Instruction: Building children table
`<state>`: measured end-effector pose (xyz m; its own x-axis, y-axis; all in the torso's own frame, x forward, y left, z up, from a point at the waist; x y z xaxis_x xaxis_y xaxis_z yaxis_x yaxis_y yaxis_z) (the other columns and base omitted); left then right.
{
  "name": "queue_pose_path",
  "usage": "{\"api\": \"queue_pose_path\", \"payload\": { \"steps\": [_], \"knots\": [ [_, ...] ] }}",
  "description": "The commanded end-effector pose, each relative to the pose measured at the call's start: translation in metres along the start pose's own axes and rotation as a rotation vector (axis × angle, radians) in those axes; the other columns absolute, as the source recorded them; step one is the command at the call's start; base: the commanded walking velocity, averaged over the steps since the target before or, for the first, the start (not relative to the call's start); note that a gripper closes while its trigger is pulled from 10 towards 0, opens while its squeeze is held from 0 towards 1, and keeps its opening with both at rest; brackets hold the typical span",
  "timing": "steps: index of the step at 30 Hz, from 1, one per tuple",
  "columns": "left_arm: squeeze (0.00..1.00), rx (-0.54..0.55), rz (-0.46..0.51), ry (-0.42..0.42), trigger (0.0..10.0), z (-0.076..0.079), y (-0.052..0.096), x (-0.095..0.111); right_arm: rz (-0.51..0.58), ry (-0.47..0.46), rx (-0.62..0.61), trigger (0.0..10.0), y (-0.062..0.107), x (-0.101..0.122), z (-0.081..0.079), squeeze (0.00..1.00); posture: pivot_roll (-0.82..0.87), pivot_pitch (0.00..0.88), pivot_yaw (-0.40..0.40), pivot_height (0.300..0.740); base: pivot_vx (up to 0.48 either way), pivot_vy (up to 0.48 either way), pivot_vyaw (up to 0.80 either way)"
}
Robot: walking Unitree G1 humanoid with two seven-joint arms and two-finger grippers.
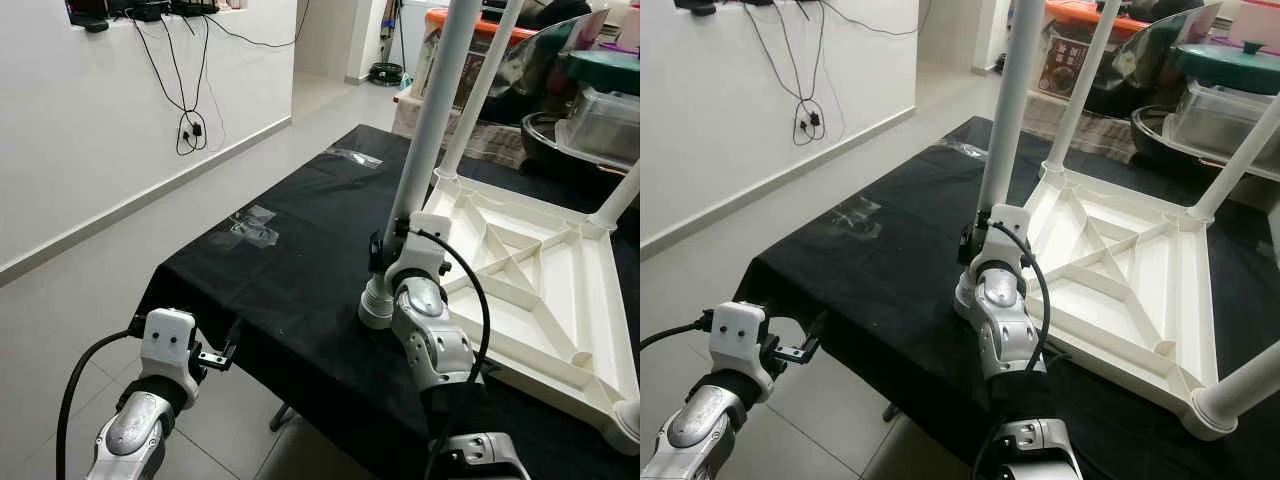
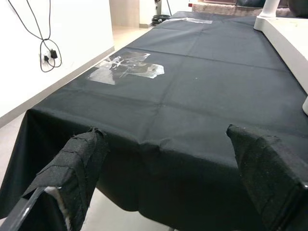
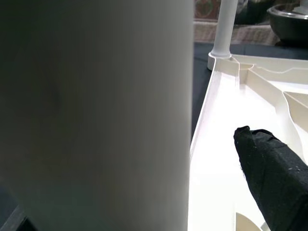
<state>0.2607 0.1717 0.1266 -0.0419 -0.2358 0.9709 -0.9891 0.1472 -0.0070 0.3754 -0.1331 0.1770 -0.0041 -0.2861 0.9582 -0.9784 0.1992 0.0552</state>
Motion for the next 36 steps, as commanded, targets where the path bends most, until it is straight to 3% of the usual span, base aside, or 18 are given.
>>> {"api": "queue_pose_path", "payload": {
  "steps": [1, 13, 14, 15, 17, 18, 28, 36],
  "knots": [
    [0.00, -0.011, -0.004, 0.008, 10.0, 0.002, -0.001, -0.002, 0.018, -0.011, -0.006, 10.0, -0.002, 0.009, 0.002, 1.00, 0.08, 0.000, -0.090, 0.740, 0.000, 0.000, 0.00],
    [0.00, -0.015, -0.003, 0.008, 10.0, 0.003, -0.002, -0.003, 0.082, -0.020, 0.016, 10.0, -0.016, 0.041, 0.003, 1.00, 0.08, 0.000, -0.093, 0.740, 0.000, 0.000, 0.00],
    [0.00, -0.015, -0.003, 0.008, 10.0, 0.003, -0.002, -0.002, 0.092, -0.017, 0.015, 10.0, -0.019, 0.047, 0.005, 0.62, 0.08, 0.000, -0.094, 0.740, 0.000, 0.000, 0.00],
    [0.00, -0.015, -0.002, 0.008, 10.0, 0.003, -0.002, -0.002, 0.097, -0.018, 0.017, 10.0, -0.020, 0.049, 0.005, 0.18, 0.08, 0.000, -0.096, 0.740, 0.000, 0.000, 0.00],
    [0.00, -0.015, -0.002, 0.008, 10.0, 0.004, -0.002, -0.002, 0.101, -0.019, 0.018, 10.0, -0.021, 0.051, 0.004, 0.14, 0.08, 0.000, -0.096, 0.740, 0.000, 0.000, 0.00],
    [0.00, -0.016, -0.003, 0.009, 10.0, 0.004, -0.002, -0.002, 0.104, -0.021, 0.020, 10.0, -0.021, 0.053, 0.004, 0.00, 0.08, 0.000, -0.096, 0.740, 0.000, 0.000, 0.00],
    [0.00, -0.023, -0.002, 0.009, 10.0, 0.005, -0.002, -0.002, 0.105, -0.035, 0.075, 10.0, -0.024, 0.060, -0.002, 0.00, 0.08, 0.000, -0.094, 0.740, 0.000, 0.000, 0.00],
    [0.00, -0.032, -0.002, 0.010, 10.0, 0.007, -0.003, -0.002, 0.092, -0.026, 0.225, 10.0, -0.030, 0.072, -0.015, 0.00, 0.08, 0.000, -0.095, 0.740, 0.000, 0.000, 0.00]
  ]
}}
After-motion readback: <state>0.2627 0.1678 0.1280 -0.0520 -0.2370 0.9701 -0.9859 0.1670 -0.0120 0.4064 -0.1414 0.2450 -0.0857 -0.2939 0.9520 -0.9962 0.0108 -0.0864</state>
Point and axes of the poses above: a point about 5 cm out from each wrist's last joint towards the gripper, its own y axis pointing back from the gripper into the wrist, its own x axis along the axis of the wrist's last joint, z = x × y, the point moved 2 cm from there along -y, pointing out of the wrist towards the gripper, and after that the axes turned 10 degrees about -y, right-handed, at the moved point
